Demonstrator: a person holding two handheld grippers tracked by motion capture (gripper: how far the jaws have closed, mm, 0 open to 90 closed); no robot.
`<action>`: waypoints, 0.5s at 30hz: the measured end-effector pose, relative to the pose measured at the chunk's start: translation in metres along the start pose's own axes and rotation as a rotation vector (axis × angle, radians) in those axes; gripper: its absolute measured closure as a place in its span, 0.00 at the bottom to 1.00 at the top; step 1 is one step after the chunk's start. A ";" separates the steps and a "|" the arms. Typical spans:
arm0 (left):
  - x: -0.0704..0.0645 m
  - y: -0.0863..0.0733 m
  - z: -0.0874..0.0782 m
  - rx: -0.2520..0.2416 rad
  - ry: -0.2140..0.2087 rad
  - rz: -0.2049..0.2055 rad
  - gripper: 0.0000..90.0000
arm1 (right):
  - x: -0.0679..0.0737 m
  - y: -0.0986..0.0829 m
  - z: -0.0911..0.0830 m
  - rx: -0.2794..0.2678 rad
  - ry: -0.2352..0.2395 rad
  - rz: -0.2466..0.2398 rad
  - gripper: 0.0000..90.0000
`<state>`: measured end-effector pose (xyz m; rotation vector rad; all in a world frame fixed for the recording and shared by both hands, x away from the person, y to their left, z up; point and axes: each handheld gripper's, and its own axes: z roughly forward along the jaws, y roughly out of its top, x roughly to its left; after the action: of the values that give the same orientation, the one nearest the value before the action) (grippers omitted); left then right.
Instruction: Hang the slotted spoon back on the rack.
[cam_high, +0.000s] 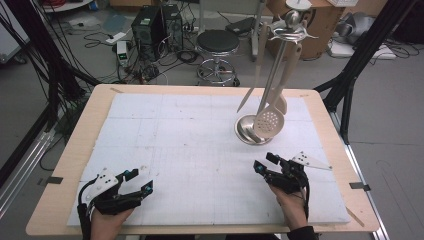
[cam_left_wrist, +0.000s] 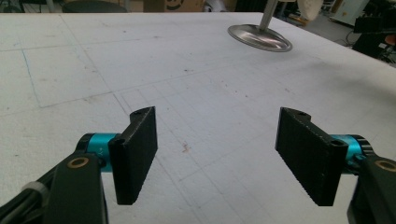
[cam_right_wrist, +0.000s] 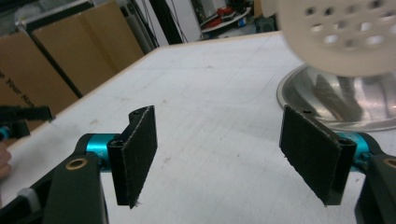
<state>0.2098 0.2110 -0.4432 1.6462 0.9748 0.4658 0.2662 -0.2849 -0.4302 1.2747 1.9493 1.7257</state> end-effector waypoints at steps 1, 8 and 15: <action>0.000 0.000 0.000 0.002 -0.004 0.003 0.33 | 0.001 -0.001 0.001 0.014 -0.001 -0.008 0.28; 0.005 -0.002 0.000 0.016 -0.016 0.001 0.33 | 0.003 -0.005 0.006 0.061 0.015 -0.035 0.22; 0.005 -0.002 -0.002 0.011 -0.013 -0.001 0.33 | 0.004 -0.009 0.006 0.074 0.008 -0.049 0.21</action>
<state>0.2109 0.2161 -0.4454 1.6566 0.9698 0.4490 0.2645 -0.2772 -0.4387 1.2345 2.0498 1.6521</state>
